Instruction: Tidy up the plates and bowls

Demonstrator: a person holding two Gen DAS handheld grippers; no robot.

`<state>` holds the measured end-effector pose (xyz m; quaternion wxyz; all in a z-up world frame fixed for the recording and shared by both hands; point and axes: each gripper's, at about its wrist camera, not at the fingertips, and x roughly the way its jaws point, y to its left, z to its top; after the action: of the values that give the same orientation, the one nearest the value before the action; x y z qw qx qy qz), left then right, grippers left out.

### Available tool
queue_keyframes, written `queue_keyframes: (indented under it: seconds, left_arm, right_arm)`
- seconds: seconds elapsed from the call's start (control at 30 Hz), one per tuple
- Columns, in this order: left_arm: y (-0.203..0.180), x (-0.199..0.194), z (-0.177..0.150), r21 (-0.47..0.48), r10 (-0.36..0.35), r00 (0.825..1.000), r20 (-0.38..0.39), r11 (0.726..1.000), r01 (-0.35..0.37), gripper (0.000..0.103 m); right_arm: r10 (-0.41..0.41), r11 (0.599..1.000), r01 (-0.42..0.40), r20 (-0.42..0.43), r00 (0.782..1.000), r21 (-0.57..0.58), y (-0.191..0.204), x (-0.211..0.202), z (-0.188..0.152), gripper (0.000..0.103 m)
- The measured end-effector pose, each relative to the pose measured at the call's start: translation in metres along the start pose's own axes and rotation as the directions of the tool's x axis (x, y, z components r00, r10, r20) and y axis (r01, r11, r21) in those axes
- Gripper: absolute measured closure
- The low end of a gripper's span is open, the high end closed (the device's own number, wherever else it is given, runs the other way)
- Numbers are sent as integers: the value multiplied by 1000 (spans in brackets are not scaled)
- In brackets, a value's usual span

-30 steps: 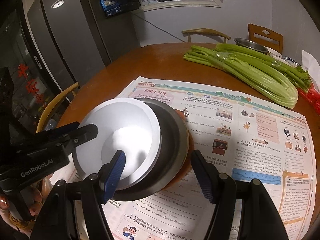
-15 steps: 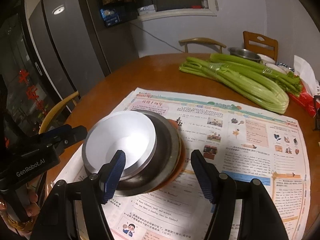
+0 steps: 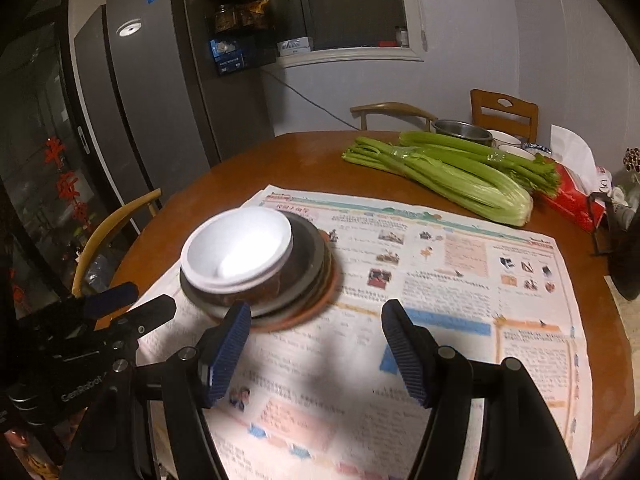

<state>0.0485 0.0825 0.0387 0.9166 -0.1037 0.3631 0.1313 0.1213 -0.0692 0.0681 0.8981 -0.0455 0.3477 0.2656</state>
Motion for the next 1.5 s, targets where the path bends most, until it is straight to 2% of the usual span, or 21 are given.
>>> queue_keyframes:
  seconds: [0.17,0.3,0.43,0.67,1.03,1.5]
  left_arm:
    - [-7,-13,-17,-4,45,999,9,999,-45,46]
    - [-15,-19,-31,-2,43,999,2,999,-43,40]
    - [-19,-20,-38,2,43,999,-4,999,-43,39]
    - [-22,-19,-48,1,35,999,-22,999,-35,39]
    - [-30,-11,-57,31,32,998,-61,999,-30,39]
    - [-30,-14,-58,42,23,998,-62,999,-20,39]
  right_arm:
    - [-4,1000,4,6,1000,0,-1,-17,-17,34]
    - [10,1000,-10,-13,1000,-3,2,-24,-30,34]
    - [21,999,-21,-27,999,-25,5,-32,-44,35]
    - [-8,1000,8,-47,999,-10,-4,-36,-64,34]
    - [3,1000,-3,-53,999,7,-6,-39,-74,34]
    - [-3,1000,2,-48,999,-9,0,-41,-75,34]
